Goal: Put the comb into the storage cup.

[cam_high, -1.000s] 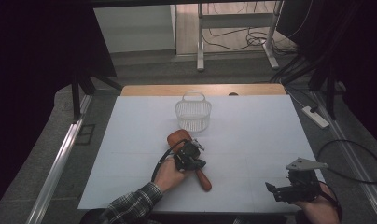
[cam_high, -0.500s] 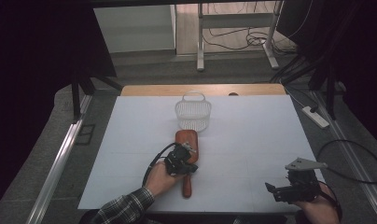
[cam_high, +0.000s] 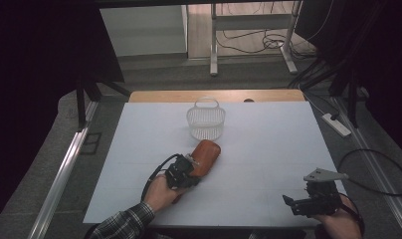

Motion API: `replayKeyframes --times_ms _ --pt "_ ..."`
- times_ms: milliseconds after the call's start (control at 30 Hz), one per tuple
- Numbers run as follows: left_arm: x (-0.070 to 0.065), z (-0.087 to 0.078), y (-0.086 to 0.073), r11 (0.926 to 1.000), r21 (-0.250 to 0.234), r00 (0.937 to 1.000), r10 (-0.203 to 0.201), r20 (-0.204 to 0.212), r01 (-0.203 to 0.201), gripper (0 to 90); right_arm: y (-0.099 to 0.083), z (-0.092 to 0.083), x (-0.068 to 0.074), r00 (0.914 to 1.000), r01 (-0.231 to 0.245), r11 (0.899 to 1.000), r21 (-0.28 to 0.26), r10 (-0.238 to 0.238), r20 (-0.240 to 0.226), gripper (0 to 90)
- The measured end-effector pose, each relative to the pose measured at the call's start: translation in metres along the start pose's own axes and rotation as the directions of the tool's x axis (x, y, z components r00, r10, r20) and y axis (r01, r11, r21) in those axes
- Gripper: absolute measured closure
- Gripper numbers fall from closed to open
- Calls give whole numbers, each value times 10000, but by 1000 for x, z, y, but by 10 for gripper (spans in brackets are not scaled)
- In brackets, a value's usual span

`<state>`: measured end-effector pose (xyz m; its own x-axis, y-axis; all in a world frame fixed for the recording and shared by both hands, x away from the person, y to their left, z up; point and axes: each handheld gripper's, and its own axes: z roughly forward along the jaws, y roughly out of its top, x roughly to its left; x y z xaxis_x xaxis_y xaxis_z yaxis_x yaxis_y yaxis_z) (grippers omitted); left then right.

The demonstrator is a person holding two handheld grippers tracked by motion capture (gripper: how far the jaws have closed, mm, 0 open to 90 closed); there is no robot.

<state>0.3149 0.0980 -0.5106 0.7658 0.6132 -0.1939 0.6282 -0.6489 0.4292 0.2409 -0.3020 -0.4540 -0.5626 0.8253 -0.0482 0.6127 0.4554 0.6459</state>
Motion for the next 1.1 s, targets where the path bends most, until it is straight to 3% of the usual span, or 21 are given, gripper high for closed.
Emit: replayKeyframes --times_ms 267,367,700,767,867,1100 --pt "10 -12 -13 9997 -87 9994 -223 -281 221 888 0 0 0 10000 18 10000 29 -18 5 10" --pt "14 -16 -19 9990 -203 9991 -403 -163 400 888 0 0 0 10000 10 10000 29 -10 1 11" --pt "8 -23 -20 9985 -448 9993 -331 -193 322 887 0 0 1 10000 21 10000 34 -21 12 12" --pt "5 -28 -22 9979 -526 9992 -387 -29 385 884 0 0 1 10000 21 10000 27 -21 7 12" --pt "2 -32 -25 9977 -507 9990 -453 42 454 805 0 0 1 10000 43 10000 13 -43 16 11" --pt "0 -41 -31 9945 -892 9979 -578 -284 551 693 1 0 1 10000 77 10000 29 -77 -1 12"
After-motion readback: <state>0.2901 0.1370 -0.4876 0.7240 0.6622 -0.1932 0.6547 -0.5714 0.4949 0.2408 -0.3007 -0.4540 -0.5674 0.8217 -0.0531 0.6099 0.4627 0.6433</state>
